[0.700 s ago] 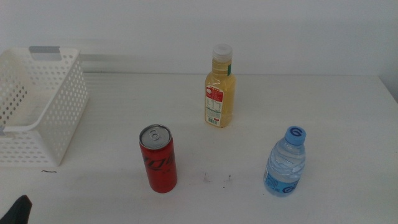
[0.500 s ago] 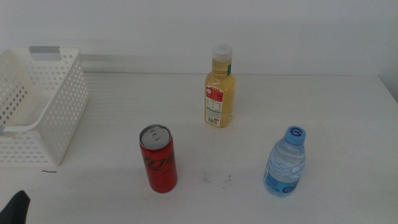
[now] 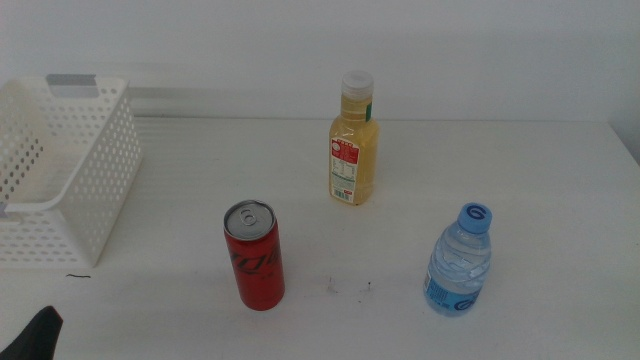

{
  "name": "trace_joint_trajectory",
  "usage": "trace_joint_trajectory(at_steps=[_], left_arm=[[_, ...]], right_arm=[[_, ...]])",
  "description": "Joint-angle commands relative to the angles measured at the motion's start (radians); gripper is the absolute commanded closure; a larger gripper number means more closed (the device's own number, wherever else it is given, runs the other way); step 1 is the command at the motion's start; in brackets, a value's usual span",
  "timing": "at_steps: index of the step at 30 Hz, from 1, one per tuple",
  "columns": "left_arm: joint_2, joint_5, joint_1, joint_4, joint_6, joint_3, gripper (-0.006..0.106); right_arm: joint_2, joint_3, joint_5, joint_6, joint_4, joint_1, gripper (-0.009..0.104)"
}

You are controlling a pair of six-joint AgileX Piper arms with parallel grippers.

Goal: Use arms to grab the bottles and put them into the dustbin to the left of the table.

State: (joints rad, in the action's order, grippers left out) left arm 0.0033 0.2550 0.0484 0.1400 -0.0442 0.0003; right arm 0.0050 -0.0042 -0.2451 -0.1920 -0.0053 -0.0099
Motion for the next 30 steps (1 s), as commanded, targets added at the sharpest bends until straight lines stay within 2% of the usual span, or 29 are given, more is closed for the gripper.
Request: trace_joint_trajectory(at_steps=[1,6,9,14,17,23,26,30], left_arm=[[-0.003,-0.039,0.003,0.017,0.011,0.000,0.007],[0.071,-0.149,0.149,0.017,0.074,0.000,0.007],[0.214,-0.242,0.296,0.017,0.074,0.000,0.007],[0.538,-0.534,0.513,-0.001,0.074,0.000,0.007],[0.723,-0.703,0.559,0.003,0.074,0.000,0.007],[1.005,-1.056,0.571,-0.005,0.070,0.000,0.007],[1.088,-1.162,0.571,-0.001,0.070,0.000,0.007],[1.095,-1.165,0.571,-0.003,0.065,0.000,0.007]], right_arm=[[-0.005,0.004,0.008,0.007,-0.010,-0.006,0.004],[-0.005,0.004,0.008,0.007,-0.010,-0.006,0.004],[-0.005,0.004,0.008,0.007,-0.010,-0.006,0.004],[-0.005,0.004,0.008,0.007,-0.010,-0.006,0.004],[-0.005,0.004,0.008,0.007,-0.010,-0.006,0.004],[-0.005,0.004,0.008,0.007,-0.010,-0.006,0.004],[-0.005,0.004,0.008,0.007,-0.010,-0.006,0.004],[-0.005,0.004,0.008,0.007,-0.010,-0.006,0.004]])
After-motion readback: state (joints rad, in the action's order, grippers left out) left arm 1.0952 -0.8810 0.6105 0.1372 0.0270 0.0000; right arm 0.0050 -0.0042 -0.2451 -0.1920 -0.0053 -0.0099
